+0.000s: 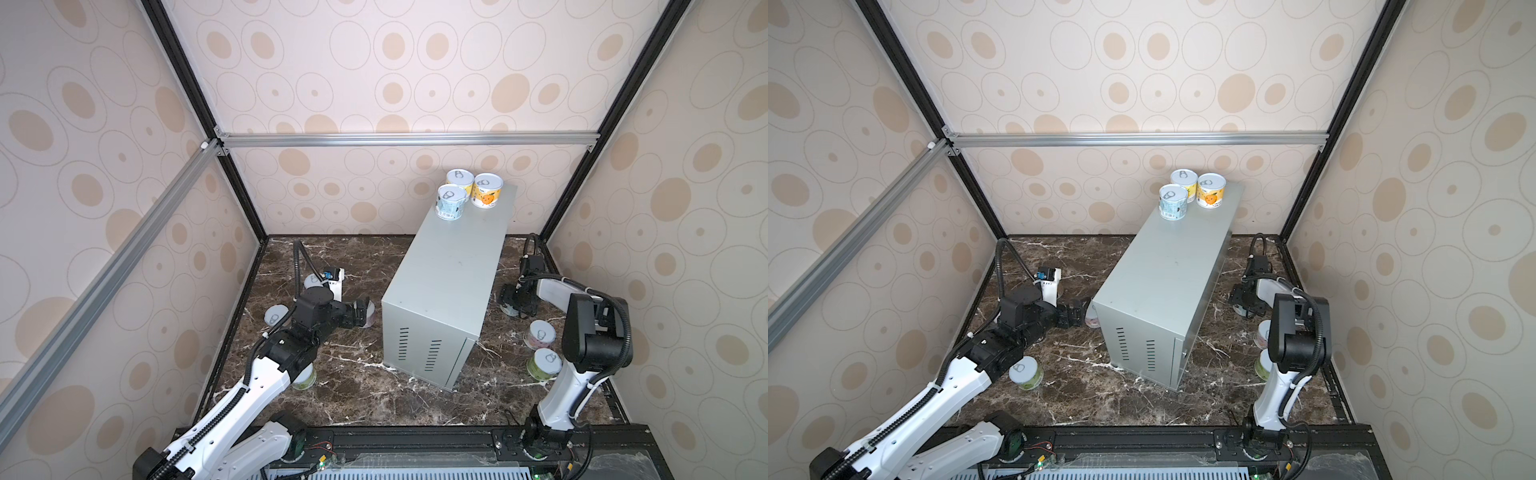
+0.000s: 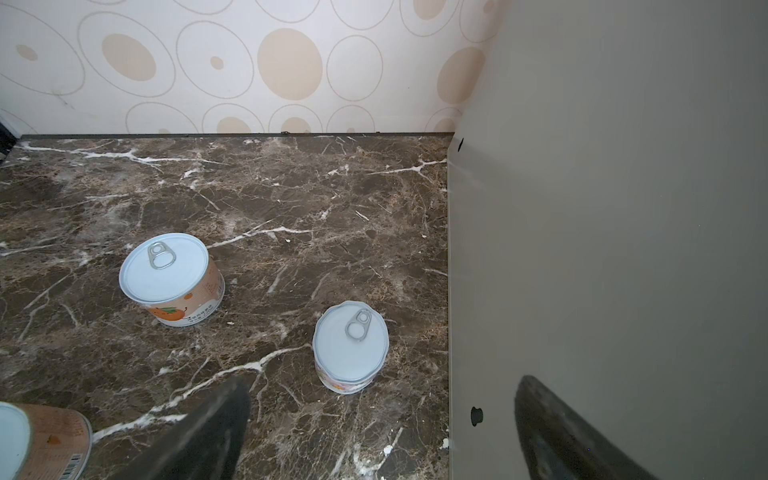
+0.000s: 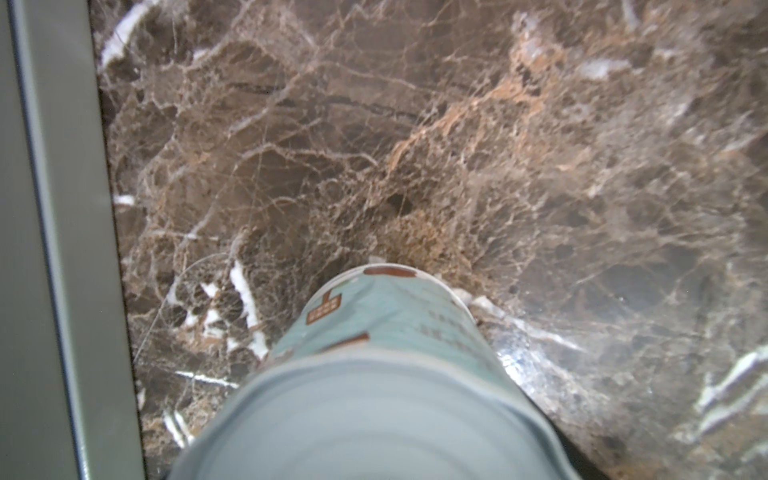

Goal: Place and organize the canned foods onto the counter
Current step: 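Close the right gripper on the pale blue-labelled floor can and lift it, then carry the pale blue can with the right gripper up over the cabinet top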

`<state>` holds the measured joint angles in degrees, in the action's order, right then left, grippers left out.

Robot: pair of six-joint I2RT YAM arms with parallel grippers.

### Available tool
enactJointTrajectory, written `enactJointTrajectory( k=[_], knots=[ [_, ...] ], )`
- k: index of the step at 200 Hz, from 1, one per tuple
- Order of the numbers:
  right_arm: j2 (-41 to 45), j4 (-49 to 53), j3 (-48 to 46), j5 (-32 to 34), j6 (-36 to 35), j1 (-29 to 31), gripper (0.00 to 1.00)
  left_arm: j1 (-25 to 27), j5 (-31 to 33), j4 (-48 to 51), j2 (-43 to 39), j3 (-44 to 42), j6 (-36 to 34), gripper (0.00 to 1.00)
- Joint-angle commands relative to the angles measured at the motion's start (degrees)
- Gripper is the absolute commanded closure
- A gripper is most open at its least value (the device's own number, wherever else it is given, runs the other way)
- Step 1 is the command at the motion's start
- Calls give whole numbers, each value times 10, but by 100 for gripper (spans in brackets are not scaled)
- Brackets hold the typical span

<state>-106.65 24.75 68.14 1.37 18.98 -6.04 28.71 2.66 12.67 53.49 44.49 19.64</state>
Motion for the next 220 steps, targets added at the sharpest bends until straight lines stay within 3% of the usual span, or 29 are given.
enactJointTrajectory(
  k=[1,49,220],
  knots=[
    [28,25,11,0,-3,8,42,1,2,-5,0,1,-15,1],
    [90,46,3,-6,-4,24,47,0,5,-9,-7,-1,-16,1],
    [401,212,43,-48,-12,88,48,-3,13,-16,-22,18,-14,1]
  ],
)
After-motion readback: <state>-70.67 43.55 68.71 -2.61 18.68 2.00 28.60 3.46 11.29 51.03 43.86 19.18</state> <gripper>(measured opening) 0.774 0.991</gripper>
